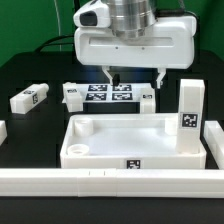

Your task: Assemble desk

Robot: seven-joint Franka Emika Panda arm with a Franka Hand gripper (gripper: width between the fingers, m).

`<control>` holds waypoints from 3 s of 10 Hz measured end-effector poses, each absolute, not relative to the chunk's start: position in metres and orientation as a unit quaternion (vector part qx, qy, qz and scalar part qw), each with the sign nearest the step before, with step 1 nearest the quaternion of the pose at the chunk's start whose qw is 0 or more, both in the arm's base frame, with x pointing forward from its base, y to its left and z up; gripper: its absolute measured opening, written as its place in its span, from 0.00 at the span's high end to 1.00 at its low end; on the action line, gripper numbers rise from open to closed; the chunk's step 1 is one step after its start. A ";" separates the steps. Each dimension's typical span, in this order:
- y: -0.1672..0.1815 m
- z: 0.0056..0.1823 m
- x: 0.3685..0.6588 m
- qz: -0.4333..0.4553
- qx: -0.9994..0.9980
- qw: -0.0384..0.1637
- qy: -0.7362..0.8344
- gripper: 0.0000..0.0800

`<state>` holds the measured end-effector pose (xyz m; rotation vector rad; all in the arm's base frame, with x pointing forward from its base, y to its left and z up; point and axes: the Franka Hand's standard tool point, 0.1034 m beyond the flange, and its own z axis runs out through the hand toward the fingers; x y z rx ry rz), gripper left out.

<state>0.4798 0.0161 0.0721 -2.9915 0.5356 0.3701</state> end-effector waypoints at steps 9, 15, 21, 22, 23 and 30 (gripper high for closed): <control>0.019 0.054 0.469 0.343 -0.930 0.078 0.108 0.19; 0.021 0.041 0.467 0.397 -0.908 0.079 0.109 0.19; 0.031 0.034 0.469 0.388 -0.912 0.077 0.109 0.19; 0.031 0.031 0.467 0.383 -0.915 0.077 0.106 0.19; 0.034 0.027 0.464 0.383 -0.915 0.078 0.102 0.19; 0.034 0.014 0.455 0.439 -0.889 0.082 0.099 0.19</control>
Offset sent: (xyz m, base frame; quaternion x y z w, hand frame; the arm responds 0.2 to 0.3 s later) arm -0.0053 0.0119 -0.0037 -0.0055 -0.1564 -0.0663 0.9854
